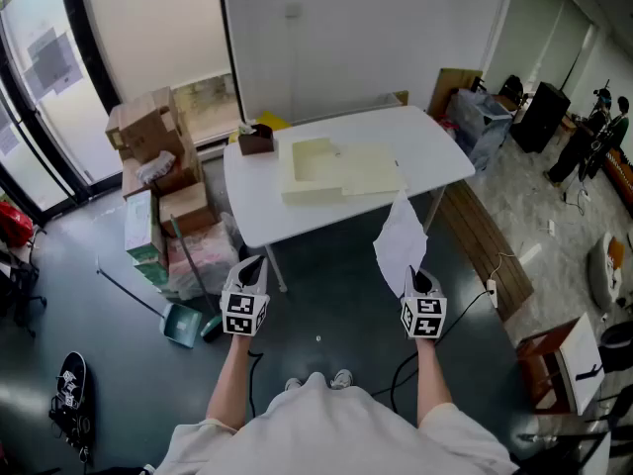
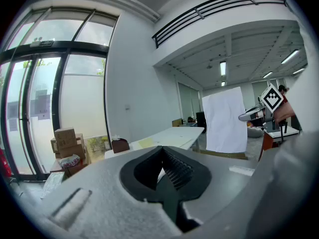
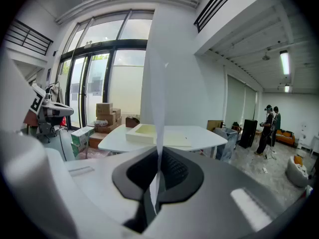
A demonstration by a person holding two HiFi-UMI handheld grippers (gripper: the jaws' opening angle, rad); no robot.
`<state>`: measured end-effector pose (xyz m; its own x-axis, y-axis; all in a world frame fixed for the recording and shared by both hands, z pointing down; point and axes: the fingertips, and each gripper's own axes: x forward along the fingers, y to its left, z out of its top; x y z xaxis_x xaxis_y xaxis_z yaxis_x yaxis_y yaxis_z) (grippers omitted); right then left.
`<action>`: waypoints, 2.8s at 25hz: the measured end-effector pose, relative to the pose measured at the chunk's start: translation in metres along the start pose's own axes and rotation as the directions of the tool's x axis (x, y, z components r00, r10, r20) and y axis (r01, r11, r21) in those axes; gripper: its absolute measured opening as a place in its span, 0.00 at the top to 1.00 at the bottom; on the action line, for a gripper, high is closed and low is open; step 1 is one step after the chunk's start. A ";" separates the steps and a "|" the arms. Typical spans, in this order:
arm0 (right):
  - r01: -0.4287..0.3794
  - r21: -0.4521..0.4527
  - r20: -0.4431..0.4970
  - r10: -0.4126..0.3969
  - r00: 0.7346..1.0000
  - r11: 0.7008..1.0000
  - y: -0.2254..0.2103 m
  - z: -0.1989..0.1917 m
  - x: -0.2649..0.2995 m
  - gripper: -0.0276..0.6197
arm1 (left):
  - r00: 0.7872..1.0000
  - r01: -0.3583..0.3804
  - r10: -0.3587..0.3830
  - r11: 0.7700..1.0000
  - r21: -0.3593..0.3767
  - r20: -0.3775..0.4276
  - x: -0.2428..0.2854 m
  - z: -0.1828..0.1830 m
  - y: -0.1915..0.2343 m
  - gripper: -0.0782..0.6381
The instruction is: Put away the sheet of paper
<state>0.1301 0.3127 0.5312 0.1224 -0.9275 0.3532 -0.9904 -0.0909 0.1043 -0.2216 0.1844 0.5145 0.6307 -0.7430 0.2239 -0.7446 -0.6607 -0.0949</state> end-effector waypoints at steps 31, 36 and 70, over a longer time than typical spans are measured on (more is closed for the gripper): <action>-0.115 -0.082 0.022 0.117 0.993 0.990 -0.068 0.001 0.039 0.95 | 0.998 -0.049 0.049 0.999 0.012 -0.029 0.060 0.011 -0.062 0.88; -0.112 -0.083 0.024 0.114 0.993 0.990 -0.077 0.004 0.054 0.95 | 0.999 -0.045 0.045 0.999 0.016 -0.024 0.079 0.016 -0.062 0.88; 0.036 -0.089 0.030 -0.034 0.999 0.995 -0.073 0.130 0.330 0.95 | 0.997 0.063 -0.063 0.998 0.014 0.035 0.367 0.074 0.156 0.88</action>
<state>0.2345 -0.0342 0.5198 0.1535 -0.9344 0.3215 -0.9756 -0.0915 0.1997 -0.0902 -0.1995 0.5103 0.6838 -0.7031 0.1950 -0.7004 -0.7074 -0.0946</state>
